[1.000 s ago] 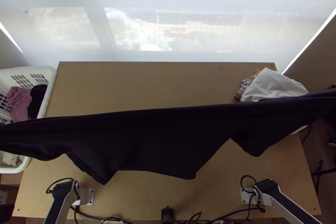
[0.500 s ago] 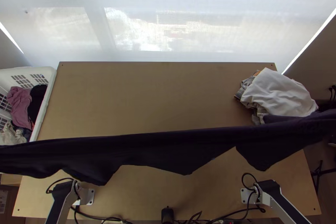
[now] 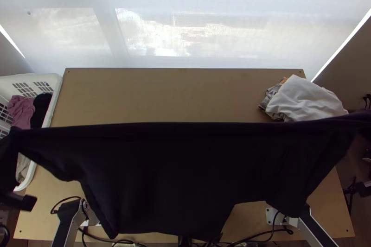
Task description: Fold the t-shirt
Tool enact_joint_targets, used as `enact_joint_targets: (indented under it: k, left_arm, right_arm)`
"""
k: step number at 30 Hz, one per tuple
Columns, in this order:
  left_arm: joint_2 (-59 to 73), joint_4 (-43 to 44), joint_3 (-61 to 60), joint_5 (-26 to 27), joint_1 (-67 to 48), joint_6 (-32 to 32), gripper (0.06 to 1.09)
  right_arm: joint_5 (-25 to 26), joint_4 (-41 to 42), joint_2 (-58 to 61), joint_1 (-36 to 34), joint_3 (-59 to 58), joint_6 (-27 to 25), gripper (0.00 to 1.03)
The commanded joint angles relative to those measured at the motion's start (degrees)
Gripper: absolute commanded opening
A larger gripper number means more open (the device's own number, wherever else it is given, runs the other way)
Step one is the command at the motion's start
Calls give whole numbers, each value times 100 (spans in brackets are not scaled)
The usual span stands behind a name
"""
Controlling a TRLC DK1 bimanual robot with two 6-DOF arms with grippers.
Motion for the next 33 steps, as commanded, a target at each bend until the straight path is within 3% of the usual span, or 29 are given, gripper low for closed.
enact_joint_targets:
  k: [1, 5, 9, 17, 22, 33]
  left_arm:
    - [130, 1355, -2257, 81, 79, 24, 9]
    - [728, 2304, -3198, 29, -159, -134, 9]
    - [1642, 2691, -3549, -508, -1143, -406, 9]
    - [3171, 3948, -4112, -1000, -2294, -512, 9]
    - [4050, 4686, -3936, -1246, -2435, -485, 9]
    - [5896, 5293, -2521, -1589, -1969, -239, 9]
  right_arm:
    - [15, 1120, -190, 3, -1854, 150, 2]
    - [15, 2060, -102, 46, -3006, 185, 2]
    - [24, 2869, 241, 46, -3849, 291, 2]
    - [121, 3923, 1137, 55, -4649, 299, 2]
    - [191, 4521, 1805, 64, -4799, 256, 3]
    - [464, 5541, 3836, 380, -4210, 71, 3]
